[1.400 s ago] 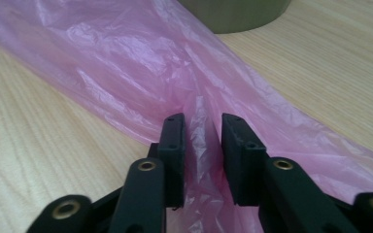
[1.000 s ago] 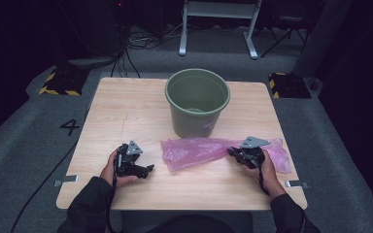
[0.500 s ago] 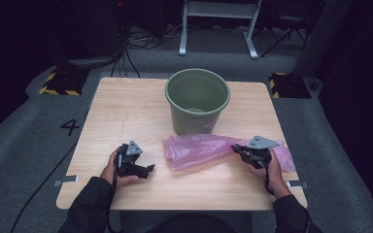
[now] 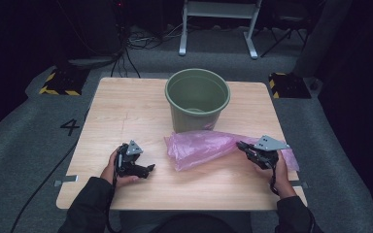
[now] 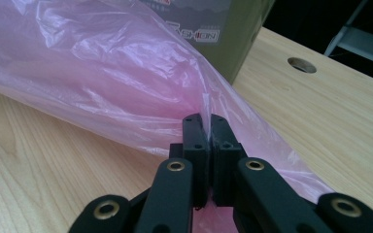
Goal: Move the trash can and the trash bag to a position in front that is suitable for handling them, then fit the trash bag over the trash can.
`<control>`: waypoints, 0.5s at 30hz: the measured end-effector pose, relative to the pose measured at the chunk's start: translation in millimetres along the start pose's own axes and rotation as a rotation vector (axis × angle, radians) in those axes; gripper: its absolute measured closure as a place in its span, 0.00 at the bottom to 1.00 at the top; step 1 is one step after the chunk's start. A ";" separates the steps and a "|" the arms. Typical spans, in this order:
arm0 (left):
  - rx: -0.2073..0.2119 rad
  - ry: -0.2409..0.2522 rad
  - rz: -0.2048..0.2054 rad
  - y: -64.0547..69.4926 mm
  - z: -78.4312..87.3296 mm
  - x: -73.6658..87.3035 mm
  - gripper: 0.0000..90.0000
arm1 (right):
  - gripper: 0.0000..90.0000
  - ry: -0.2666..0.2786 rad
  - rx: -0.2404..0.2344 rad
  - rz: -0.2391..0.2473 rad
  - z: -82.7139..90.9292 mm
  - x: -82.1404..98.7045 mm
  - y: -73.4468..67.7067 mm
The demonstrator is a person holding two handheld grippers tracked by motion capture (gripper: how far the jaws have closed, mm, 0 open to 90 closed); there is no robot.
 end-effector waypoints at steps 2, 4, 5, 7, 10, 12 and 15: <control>-0.001 0.000 0.000 -0.1 0.0 0.0 0.10 | 0.98 0.008 0.005 -0.003 1.8 -1.4 0.5; -0.001 0.000 0.000 -0.1 0.1 0.0 0.10 | 0.98 0.022 0.000 -0.006 3.2 -3.6 0.9; -0.001 0.000 0.000 -0.1 0.1 0.0 0.10 | 0.98 0.027 0.003 -0.006 4.0 -4.6 0.9; -0.002 0.002 0.000 -0.1 0.0 -0.1 0.10 | 0.98 0.037 0.000 -0.010 5.1 -6.5 0.8; -0.001 0.000 0.000 -0.1 0.1 0.1 0.10 | 0.98 0.050 -0.008 -0.002 7.1 -10.3 -0.4; 0.003 0.000 -0.001 -0.1 -0.1 -0.1 0.10 | 0.98 0.069 -0.007 -0.003 10.6 -14.7 -0.5; 0.004 0.000 -0.002 -0.3 -0.2 -0.1 0.10 | 0.98 0.079 -0.010 -0.011 12.2 -16.4 0.1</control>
Point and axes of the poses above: each handheld gripper's, and its own axes: z roughly backward along the jaws, x roughly out of its underside, y roughly to its right, the point moved 8 cm from there along -z, roughly forward along the jaws, and after that the axes turned 13 degrees about -z, right-handed, at the moved point
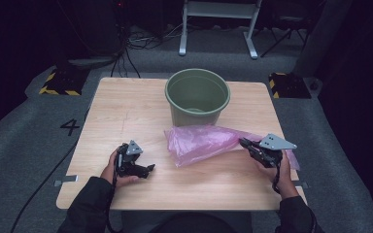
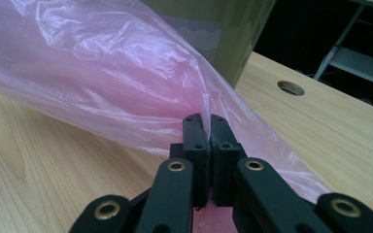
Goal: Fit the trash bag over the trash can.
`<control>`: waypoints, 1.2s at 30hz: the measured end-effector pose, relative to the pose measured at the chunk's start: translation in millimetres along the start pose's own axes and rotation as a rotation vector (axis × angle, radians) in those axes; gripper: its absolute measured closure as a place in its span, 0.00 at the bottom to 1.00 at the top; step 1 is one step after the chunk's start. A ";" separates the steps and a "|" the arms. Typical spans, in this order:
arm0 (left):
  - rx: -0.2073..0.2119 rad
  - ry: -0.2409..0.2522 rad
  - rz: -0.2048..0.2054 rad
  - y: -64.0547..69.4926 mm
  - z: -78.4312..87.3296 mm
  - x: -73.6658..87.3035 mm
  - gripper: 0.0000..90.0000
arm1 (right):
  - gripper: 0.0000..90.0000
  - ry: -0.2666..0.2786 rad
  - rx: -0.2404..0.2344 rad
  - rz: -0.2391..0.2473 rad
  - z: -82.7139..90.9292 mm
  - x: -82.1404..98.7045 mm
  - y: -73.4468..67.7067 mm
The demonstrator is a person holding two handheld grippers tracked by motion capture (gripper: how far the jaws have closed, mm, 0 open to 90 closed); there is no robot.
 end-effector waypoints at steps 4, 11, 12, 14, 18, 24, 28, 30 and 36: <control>0.000 0.000 0.000 0.0 -0.1 0.0 0.10 | 0.98 0.013 0.003 -0.008 2.6 -2.7 1.1; 0.001 -0.002 -0.002 -0.2 -0.2 -0.1 0.10 | 0.99 0.059 0.004 -0.005 11.0 -11.8 -0.1; 0.001 -0.002 -0.002 -0.2 -0.2 -0.1 0.10 | 0.99 0.059 0.004 -0.005 11.0 -11.8 -0.1; 0.001 -0.002 -0.002 -0.3 -0.4 -0.2 0.10 | 0.99 0.073 0.002 -0.008 13.4 -14.6 -1.5; 0.000 -0.002 -0.002 -0.2 -0.4 -0.2 0.10 | 0.99 0.096 0.003 -0.001 18.3 -19.9 -3.8; 0.000 -0.003 -0.001 -0.2 -0.3 -0.2 0.10 | 0.99 0.135 -0.004 0.003 26.3 -30.2 -6.7; 0.001 -0.002 -0.001 -0.1 -0.5 -0.3 0.10 | 0.99 0.159 -0.013 -0.005 29.8 -37.0 -8.6; 0.000 -0.004 -0.005 -0.6 -0.4 -0.3 0.10 | 0.99 0.164 -0.014 -0.004 31.2 -39.3 -9.7; 0.000 -0.005 -0.005 -0.6 -0.3 -0.3 0.10 | 0.99 0.195 -0.009 -0.009 35.3 -50.7 -9.6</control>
Point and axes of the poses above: each handheld gripper's, and its own axes: z roughly backward along the jaws, x roughly out of its underside, y roughly to its right, the point moved 8 cm from there along -z, roughly forward along the jaws, and after that the axes turned 13 degrees about -z, right-handed, at the moved point
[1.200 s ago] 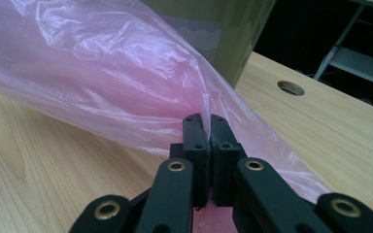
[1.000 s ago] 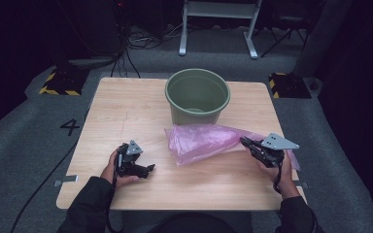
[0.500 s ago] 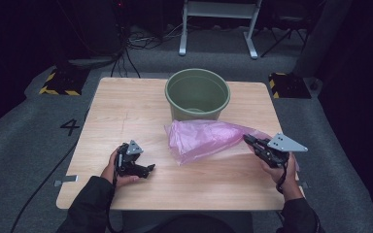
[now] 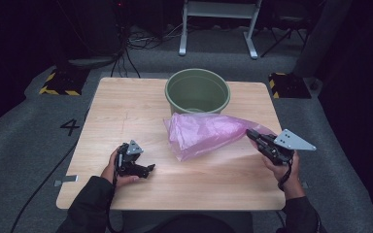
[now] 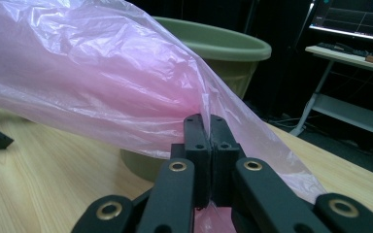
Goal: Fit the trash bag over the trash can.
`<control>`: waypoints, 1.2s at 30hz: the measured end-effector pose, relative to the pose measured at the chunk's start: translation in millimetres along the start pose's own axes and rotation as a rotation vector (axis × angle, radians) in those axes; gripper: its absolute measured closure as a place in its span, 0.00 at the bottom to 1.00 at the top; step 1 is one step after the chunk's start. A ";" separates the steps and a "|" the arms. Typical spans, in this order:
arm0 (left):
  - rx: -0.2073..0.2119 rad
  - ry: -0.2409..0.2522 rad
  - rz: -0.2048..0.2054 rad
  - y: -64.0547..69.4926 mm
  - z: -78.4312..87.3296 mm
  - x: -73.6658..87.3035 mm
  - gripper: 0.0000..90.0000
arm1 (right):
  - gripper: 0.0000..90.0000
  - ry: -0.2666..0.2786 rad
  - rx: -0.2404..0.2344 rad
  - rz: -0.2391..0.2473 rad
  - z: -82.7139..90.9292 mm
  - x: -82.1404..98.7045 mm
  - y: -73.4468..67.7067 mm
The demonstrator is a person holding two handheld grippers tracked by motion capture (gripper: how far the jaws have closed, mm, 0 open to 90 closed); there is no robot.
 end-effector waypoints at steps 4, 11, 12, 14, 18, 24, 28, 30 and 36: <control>0.001 -0.001 0.002 0.3 0.0 0.1 0.10 | 0.99 0.010 0.005 0.003 -1.6 -5.5 0.2; 0.003 0.001 0.002 0.3 -0.4 -0.2 0.10 | 0.99 0.023 0.027 0.019 -6.6 -19.1 1.4; 0.002 0.001 0.002 0.3 -0.4 -0.2 0.10 | 0.99 0.027 0.026 0.019 -7.6 -21.7 1.6; 0.003 0.001 0.002 0.3 -0.4 -0.3 0.10 | 0.99 0.031 0.032 0.024 -9.4 -26.5 2.3; 0.003 0.000 0.001 0.2 -0.4 -0.3 0.10 | 0.99 0.038 0.044 0.030 -13.7 -34.3 5.3; 0.006 -0.008 -0.006 -0.4 -0.5 -1.0 0.10 | 0.99 0.043 0.065 0.017 -23.6 -41.2 12.2; 0.019 -0.014 -0.015 -0.7 -0.8 -1.6 0.10 | 1.00 0.038 0.085 0.010 -31.2 -42.3 16.9; 0.020 -0.019 -0.011 -0.5 -0.7 -1.7 0.10 | 1.00 0.037 0.094 0.003 -33.8 -42.6 19.3; -0.011 -0.008 -0.073 5.1 3.2 -10.0 0.21 | 1.00 0.032 0.129 -0.017 -41.8 -45.5 28.3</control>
Point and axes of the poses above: each handheld gripper's, and its own axes: z roughly backward along the jaws, x roughly out of its underside, y roughly to its right, the point moved 8 cm from there along -z, roughly forward along the jaws, and after that the axes turned 13 degrees about -z, right-handed, at the moved point
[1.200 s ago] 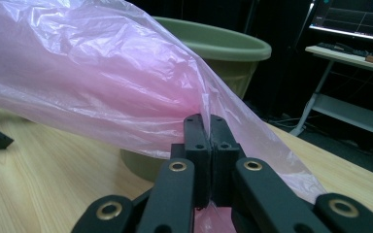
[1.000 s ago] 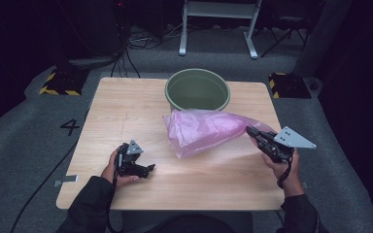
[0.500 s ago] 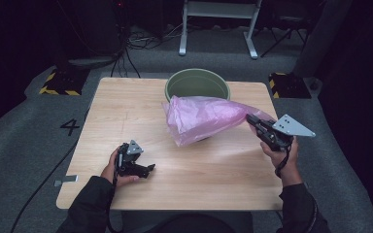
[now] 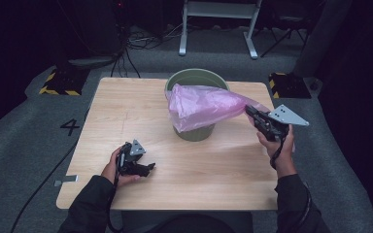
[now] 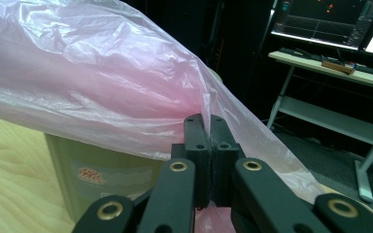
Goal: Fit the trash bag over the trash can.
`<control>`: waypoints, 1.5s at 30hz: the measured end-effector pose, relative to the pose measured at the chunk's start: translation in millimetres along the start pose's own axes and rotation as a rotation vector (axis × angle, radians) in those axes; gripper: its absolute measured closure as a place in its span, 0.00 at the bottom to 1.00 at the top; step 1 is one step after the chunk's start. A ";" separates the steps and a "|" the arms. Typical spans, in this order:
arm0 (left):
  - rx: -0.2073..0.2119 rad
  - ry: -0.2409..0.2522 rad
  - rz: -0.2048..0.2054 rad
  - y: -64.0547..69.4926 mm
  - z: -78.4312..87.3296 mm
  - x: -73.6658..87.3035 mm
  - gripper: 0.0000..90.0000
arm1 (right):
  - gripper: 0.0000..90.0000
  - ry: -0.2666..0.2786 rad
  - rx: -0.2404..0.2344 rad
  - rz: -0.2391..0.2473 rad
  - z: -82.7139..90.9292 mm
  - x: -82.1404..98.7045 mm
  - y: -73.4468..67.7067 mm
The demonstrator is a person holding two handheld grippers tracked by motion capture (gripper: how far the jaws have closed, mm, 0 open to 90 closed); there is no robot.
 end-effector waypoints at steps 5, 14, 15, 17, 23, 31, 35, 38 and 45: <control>0.008 0.008 -0.007 3.2 1.0 -6.0 0.20 | 1.00 -0.006 0.019 -0.009 -7.3 -1.9 3.7; -0.025 0.135 -0.030 -3.2 25.4 -34.3 0.20 | 1.00 -0.029 0.056 -0.028 -18.1 2.8 13.9; -0.026 0.149 -0.031 -3.4 28.3 -37.8 0.20 | 1.00 -0.030 0.062 -0.028 -19.1 2.9 15.9; -0.037 0.167 -0.039 -5.3 33.7 -43.9 0.21 | 1.00 -0.032 0.069 -0.027 -19.6 2.8 17.1; -0.051 0.242 -0.042 -15.1 50.3 -66.3 0.23 | 1.00 -0.039 0.085 -0.031 -23.0 1.3 20.9; -0.072 0.303 -0.072 -32.0 66.9 -105.1 0.23 | 1.00 -0.048 0.106 -0.028 -28.8 -1.1 22.9; -0.093 0.351 -0.089 -39.5 79.6 -130.4 0.23 | 1.00 -0.052 0.110 -0.023 -30.5 -1.7 22.5; -0.104 0.380 -0.105 -43.0 86.4 -150.3 0.24 | 0.99 -0.057 0.114 -0.019 -31.7 -2.1 22.3; -0.096 0.405 -0.145 -42.8 83.2 -186.2 0.27 | 0.99 -0.060 0.140 -0.040 -31.6 -2.2 28.6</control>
Point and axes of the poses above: each handheld gripper's, and its own axes: z roughly backward along the jaws, x roughly out of its underside, y roughly to its right, the point moved 8 cm from there along -z, roughly forward along the jaws, and after that the axes turned 13 degrees about -z, right-handed, at the moved point
